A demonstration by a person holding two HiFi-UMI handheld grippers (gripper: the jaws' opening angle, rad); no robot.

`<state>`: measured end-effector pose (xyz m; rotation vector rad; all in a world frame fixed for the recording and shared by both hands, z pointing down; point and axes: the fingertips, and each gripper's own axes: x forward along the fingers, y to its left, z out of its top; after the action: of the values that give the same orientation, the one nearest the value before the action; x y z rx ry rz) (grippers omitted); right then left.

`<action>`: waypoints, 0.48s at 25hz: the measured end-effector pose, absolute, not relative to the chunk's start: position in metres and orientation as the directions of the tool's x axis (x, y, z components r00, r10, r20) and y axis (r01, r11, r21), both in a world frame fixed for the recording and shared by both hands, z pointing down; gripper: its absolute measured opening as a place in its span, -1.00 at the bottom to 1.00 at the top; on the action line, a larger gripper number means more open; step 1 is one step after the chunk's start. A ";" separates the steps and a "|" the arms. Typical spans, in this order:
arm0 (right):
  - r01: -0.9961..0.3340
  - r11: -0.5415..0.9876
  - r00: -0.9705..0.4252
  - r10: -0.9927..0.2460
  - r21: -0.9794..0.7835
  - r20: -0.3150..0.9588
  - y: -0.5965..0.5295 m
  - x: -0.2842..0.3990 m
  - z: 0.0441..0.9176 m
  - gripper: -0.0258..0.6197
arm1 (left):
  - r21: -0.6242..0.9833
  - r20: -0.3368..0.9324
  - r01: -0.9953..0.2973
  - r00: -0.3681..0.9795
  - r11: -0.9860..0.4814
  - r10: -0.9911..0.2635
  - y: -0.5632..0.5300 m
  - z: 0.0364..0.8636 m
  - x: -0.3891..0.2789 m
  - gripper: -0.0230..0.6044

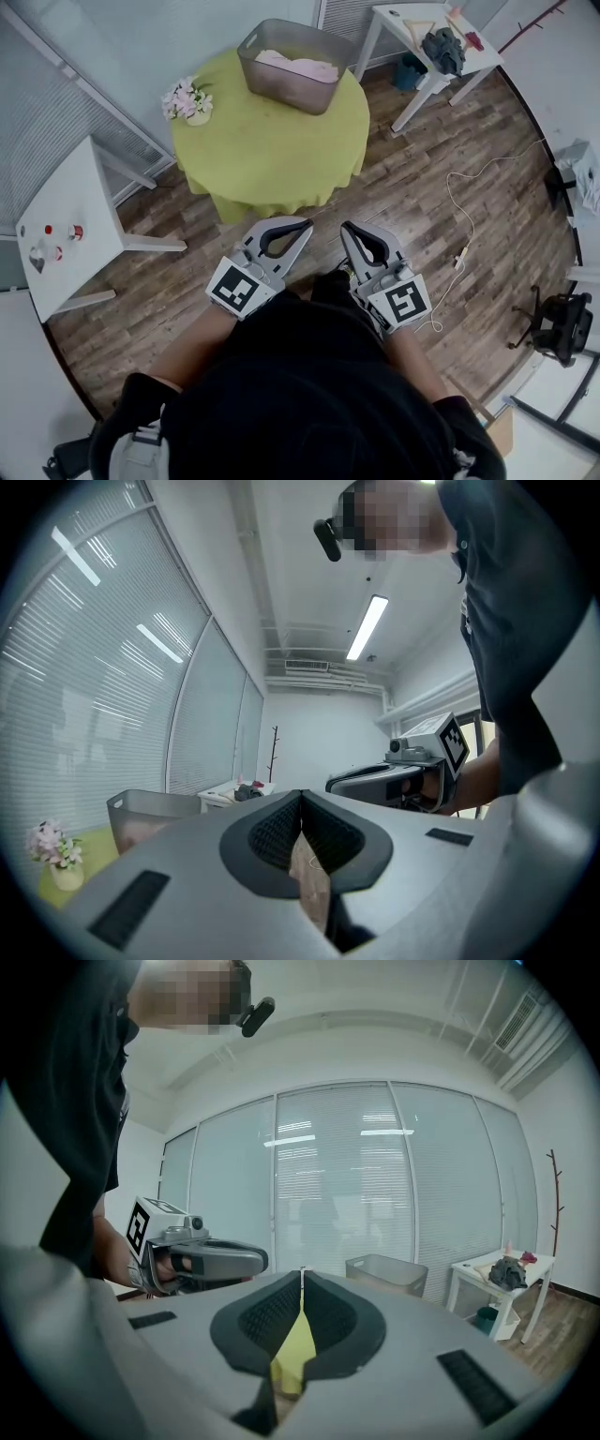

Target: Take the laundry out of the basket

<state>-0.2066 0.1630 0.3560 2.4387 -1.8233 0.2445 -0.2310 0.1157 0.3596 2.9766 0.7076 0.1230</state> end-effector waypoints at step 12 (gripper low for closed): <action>-0.967 -0.249 0.244 -0.965 -0.043 0.099 0.240 -0.086 0.343 -0.84 | 0.042 0.110 0.424 0.898 -0.905 0.425 0.196 0.353 -0.110 -0.89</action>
<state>-0.0855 0.2402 0.3426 2.4570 -1.9081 0.1629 -0.1105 0.1956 0.3533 3.0442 0.6809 0.1827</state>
